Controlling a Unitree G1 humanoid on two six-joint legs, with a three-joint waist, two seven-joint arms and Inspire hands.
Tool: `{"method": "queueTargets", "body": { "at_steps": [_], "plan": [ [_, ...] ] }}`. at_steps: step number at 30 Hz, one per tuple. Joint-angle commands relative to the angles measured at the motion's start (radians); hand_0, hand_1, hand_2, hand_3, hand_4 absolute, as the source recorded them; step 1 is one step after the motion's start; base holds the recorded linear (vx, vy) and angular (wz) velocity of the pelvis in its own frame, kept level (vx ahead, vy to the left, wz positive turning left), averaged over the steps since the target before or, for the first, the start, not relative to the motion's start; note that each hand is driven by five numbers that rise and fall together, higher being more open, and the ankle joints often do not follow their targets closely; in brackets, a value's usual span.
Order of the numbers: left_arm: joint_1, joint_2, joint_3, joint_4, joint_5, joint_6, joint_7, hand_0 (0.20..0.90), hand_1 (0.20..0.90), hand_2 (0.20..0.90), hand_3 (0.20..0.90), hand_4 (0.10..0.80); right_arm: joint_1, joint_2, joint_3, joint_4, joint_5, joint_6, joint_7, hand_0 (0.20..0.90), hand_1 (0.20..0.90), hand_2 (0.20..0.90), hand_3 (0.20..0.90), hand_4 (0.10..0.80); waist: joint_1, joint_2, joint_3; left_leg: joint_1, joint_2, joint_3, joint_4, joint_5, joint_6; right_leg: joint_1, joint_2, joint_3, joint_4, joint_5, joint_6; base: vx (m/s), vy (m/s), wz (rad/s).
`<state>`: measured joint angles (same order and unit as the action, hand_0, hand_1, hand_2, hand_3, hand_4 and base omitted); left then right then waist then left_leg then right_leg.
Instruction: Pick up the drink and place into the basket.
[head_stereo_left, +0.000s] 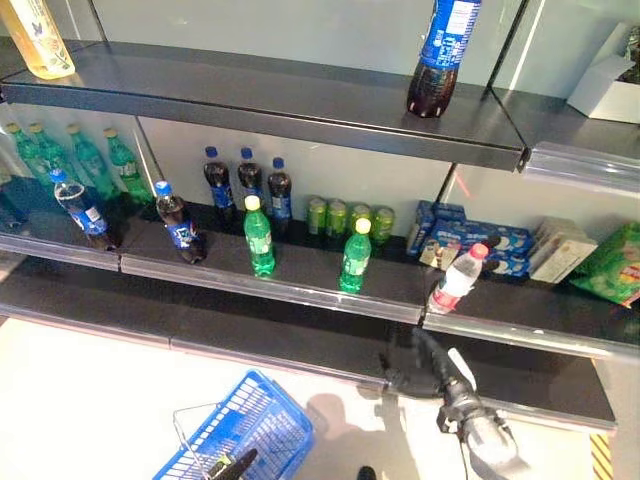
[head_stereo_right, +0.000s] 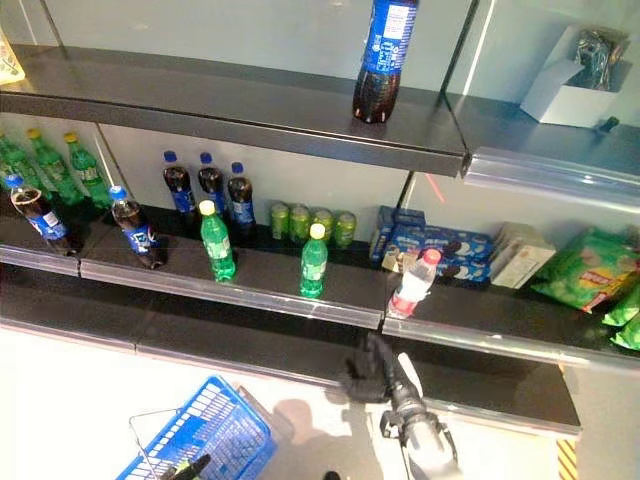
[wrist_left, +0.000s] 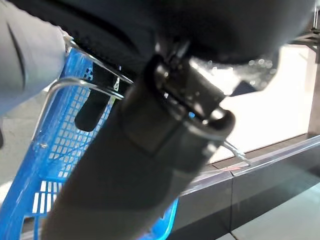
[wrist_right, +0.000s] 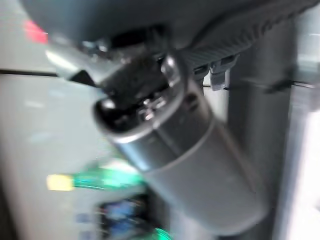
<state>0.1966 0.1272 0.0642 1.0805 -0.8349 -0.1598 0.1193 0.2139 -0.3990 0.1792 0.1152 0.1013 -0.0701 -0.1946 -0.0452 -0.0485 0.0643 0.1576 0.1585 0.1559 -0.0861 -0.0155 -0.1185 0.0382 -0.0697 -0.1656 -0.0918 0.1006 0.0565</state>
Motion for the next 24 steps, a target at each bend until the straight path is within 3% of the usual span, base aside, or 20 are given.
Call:
{"method": "queueTargets", "body": {
  "at_steps": [1,5,8,13,18,24],
  "plan": [
    [-0.031,0.029,0.031,-0.027,0.034,-0.12,-0.025,0.3,0.3,0.3,0.2,0.1,-0.035,-0.094,-0.121,-0.211,-0.164,-0.153,-0.215,0.9,0.9,0.9,0.9,0.8,-0.03,0.004,-0.017,-0.02,0.006,0.08,-0.001,0.015,0.03,0.052,-0.07,0.025,0.005,-0.043,0.086,0.026,0.044,-0.19],
    [-0.014,0.004,0.055,-0.015,0.047,-0.132,-0.041,0.3,0.3,0.3,0.2,0.1,-0.017,-0.109,-0.235,-0.358,-0.258,-0.221,-0.393,0.9,0.9,0.9,0.9,0.8,-0.044,0.014,-0.026,-0.014,0.007,0.097,-0.001,0.005,0.033,0.047,-0.073,0.033,0.005,-0.046,0.089,0.025,0.048,-0.11],
    [-0.014,-0.001,0.062,-0.008,0.048,-0.136,-0.046,0.3,0.3,0.3,0.2,0.1,-0.017,-0.116,-0.268,-0.384,-0.268,-0.241,-0.44,0.9,0.9,0.9,0.9,0.8,-0.046,0.017,-0.029,-0.013,0.007,0.102,-0.001,0.003,0.033,0.045,-0.074,0.033,0.005,-0.047,0.09,0.012,0.032,-0.06],
    [-0.026,0.001,0.079,0.026,0.046,-0.152,-0.071,0.3,0.3,0.3,0.2,0.1,-0.028,-0.118,-0.354,-0.42,-0.251,-0.28,-0.617,0.9,0.9,0.9,0.9,0.8,-0.051,0.024,-0.037,-0.009,0.01,0.116,-0.001,-0.004,0.03,0.044,-0.078,0.03,0.005,-0.049,0.092,0.016,0.029,-0.12],
    [-0.036,0.001,0.076,0.034,0.051,-0.149,-0.064,0.3,0.3,0.3,0.2,0.1,-0.033,-0.111,-0.355,-0.417,-0.161,-0.265,-0.557,0.9,0.9,0.9,0.9,0.8,-0.051,0.024,-0.044,-0.009,0.009,0.111,-0.001,-0.004,0.028,0.043,-0.08,0.034,0.005,-0.049,0.092,0.02,0.004,-0.03],
    [-0.037,-0.002,0.045,0.007,0.05,-0.146,-0.044,0.3,0.3,0.3,0.2,0.1,-0.077,-0.094,-0.253,-0.389,-0.008,-0.223,-0.44,0.9,0.9,0.9,0.9,0.8,-0.034,0.019,-0.02,-0.002,-0.009,0.086,0.024,0.0,0.038,0.047,-0.075,0.043,0.043,-0.07,0.072,0.075,-0.006,-0.04]
  ]
}}
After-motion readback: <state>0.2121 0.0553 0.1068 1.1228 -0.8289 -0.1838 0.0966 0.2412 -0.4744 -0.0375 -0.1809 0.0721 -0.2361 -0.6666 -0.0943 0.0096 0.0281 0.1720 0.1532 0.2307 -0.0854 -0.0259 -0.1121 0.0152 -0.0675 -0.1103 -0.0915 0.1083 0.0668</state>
